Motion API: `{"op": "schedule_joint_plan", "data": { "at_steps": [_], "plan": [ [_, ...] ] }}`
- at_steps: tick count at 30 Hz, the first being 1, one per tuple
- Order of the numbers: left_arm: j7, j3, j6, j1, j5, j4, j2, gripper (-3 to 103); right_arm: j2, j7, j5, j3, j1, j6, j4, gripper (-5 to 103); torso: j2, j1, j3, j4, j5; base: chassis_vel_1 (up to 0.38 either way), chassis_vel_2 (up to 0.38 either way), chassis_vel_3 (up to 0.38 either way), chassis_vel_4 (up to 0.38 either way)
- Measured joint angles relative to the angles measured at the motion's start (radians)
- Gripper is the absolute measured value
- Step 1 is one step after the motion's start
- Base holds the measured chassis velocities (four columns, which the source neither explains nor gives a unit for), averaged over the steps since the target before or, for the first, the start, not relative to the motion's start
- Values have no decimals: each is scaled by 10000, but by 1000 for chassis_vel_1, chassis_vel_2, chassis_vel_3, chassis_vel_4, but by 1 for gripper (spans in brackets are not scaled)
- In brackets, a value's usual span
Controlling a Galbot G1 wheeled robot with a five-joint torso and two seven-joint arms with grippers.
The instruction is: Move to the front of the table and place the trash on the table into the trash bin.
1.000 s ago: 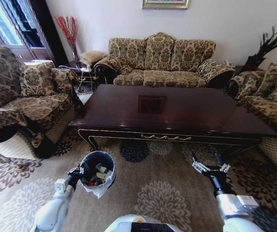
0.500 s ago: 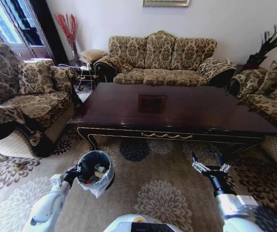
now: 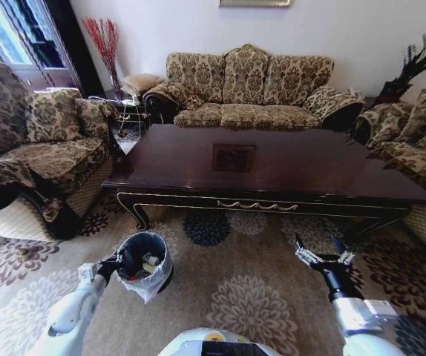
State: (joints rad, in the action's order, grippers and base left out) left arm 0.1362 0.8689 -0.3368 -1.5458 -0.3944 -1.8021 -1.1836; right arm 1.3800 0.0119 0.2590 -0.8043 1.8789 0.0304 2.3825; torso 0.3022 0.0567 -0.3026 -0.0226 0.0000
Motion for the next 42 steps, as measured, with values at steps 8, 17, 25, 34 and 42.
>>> {"op": "schedule_joint_plan", "data": {
  "at_steps": [8,17,25,34,42],
  "plan": [
    [311,7,46,248,-163,486,211,3,0,0,0,0,0,0,0,100,-298,-120,177,-1,1,0,0,0,0],
    [350,-35,50,567,-211,878,373,3,0,0,0,0,0,0,0,100,-657,-209,447,0,0,0,0,0,0],
    [376,-59,51,681,-224,1106,446,3,0,0,0,0,0,0,0,100,-959,-314,646,-1,0,0,0,0,0],
    [396,-40,81,660,-232,1109,442,3,0,0,0,0,0,0,0,100,-1307,-404,902,-1,0,0,0,0,0],
    [391,-18,114,647,-262,1103,430,3,0,0,0,0,0,0,0,100,-1619,-469,1149,-1,0,0,0,0,0]
  ]
}}
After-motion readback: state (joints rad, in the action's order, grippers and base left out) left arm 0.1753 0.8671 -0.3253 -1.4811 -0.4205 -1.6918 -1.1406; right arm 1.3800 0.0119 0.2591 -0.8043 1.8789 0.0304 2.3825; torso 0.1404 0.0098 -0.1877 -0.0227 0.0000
